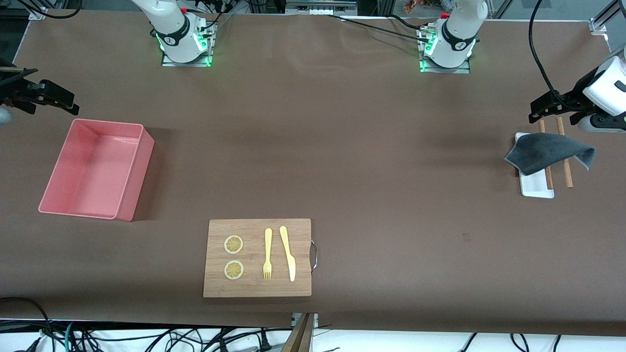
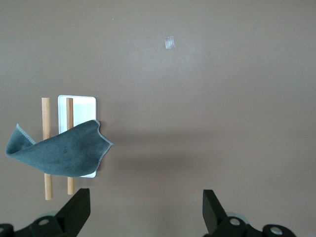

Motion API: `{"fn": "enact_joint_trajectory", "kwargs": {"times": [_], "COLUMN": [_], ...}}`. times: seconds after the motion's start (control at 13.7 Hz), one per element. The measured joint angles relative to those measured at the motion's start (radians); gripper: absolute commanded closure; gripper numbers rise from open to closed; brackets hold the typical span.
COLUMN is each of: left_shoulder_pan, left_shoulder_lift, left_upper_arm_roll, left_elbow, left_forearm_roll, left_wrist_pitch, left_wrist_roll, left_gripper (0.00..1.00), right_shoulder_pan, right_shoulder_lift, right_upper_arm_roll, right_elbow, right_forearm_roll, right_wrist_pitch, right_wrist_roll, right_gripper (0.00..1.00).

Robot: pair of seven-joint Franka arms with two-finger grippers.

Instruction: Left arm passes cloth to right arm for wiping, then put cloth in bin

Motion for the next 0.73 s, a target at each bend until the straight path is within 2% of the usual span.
{"fn": "enact_joint_trajectory", "kwargs": {"times": [0.73], "left_shoulder_pan": [0.000], "left_shoulder_lift": [0.004], "left_upper_arm_roll": [0.000], "left_elbow": [-0.005], "left_forearm_roll": [0.000], "left_wrist_pitch": [0.000], "left_wrist_roll": [0.000], "left_gripper": [0.00], "right_shoulder_pan": [0.000], "right_shoulder_lift": [0.000], "right_upper_arm_roll": [0.001], "right_elbow": [0.000], "right_forearm_roll": [0.000], "right_wrist_pitch": [0.000], "right_wrist_roll": [0.041], "right_gripper": [0.00]}}
